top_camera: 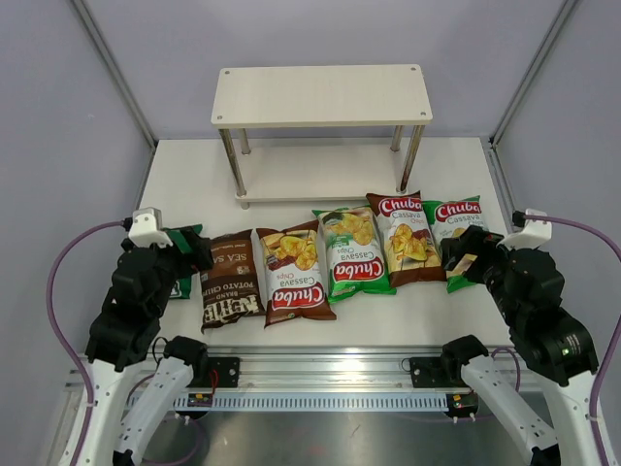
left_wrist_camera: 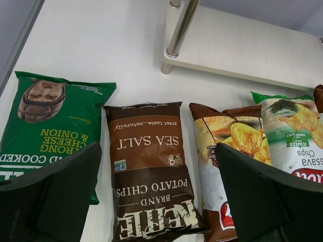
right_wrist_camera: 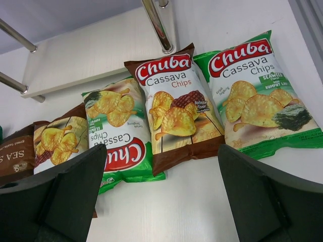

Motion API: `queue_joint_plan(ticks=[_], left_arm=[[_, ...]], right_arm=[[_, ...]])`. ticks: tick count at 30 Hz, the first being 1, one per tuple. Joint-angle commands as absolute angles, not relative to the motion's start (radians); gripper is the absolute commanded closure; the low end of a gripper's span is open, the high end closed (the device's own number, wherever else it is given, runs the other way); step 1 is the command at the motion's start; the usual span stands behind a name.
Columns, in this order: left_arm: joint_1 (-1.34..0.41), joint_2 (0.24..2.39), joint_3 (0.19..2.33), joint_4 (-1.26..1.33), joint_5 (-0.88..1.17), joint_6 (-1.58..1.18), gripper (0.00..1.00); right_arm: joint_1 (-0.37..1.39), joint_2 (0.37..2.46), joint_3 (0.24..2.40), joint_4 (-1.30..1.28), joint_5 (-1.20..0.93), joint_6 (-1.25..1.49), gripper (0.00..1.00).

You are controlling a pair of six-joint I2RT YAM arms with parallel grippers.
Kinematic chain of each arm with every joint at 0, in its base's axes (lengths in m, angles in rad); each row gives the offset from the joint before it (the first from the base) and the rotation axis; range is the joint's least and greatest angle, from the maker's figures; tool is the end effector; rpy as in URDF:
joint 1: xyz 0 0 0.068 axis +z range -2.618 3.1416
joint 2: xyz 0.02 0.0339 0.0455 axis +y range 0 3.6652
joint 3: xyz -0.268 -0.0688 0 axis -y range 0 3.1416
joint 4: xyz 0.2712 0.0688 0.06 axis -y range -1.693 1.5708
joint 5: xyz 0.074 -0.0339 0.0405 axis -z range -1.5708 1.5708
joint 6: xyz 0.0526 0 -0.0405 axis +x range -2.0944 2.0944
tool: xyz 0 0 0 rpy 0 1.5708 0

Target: Place and organize the chips bags onto the shelf

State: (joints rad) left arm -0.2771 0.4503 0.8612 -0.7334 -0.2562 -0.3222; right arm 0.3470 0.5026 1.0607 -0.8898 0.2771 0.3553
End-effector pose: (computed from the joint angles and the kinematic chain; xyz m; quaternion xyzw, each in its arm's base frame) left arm 0.1208 -0.0205 0.3539 -0.0928 0.8029 -0.0721 0.5844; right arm 0.1001 0.0209 0.3965 0.0835 0.8060 0.0922 0.5787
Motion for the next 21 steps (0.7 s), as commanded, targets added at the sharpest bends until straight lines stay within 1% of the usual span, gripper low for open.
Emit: queue_joint_plan(ticks=[1, 6, 11, 13, 17, 21], left_arm=[[-0.27, 0.471, 0.853, -0.678, -0.226, -0.316, 0.01], [-0.268, 0.512, 0.853, -0.673, -0.169, -0.318, 0.01], [-0.27, 0.626, 0.89, -0.716, -0.081, -0.379, 0.01], [-0.27, 0.696, 0.882, -0.71, 0.026, -0.408, 0.01], [-0.273, 0.797, 0.775, -0.59, 0.274, -0.486, 0.01], [-0.314, 0.857, 0.677, -0.445, 0.348, -0.538, 0.01]], right_arm=[[0.353, 0.48, 1.083, -0.877, 0.305, 0.362, 0.01], [0.353, 0.476, 1.059, -0.877, 0.311, 0.373, 0.01], [0.353, 0.451, 0.994, -0.821, 0.223, 0.39, 0.01], [0.353, 0.427, 0.954, -0.784, 0.178, 0.405, 0.01], [0.354, 0.391, 0.925, -0.746, 0.114, 0.402, 0.0], [0.353, 0.379, 0.917, -0.753, 0.103, 0.397, 0.0]])
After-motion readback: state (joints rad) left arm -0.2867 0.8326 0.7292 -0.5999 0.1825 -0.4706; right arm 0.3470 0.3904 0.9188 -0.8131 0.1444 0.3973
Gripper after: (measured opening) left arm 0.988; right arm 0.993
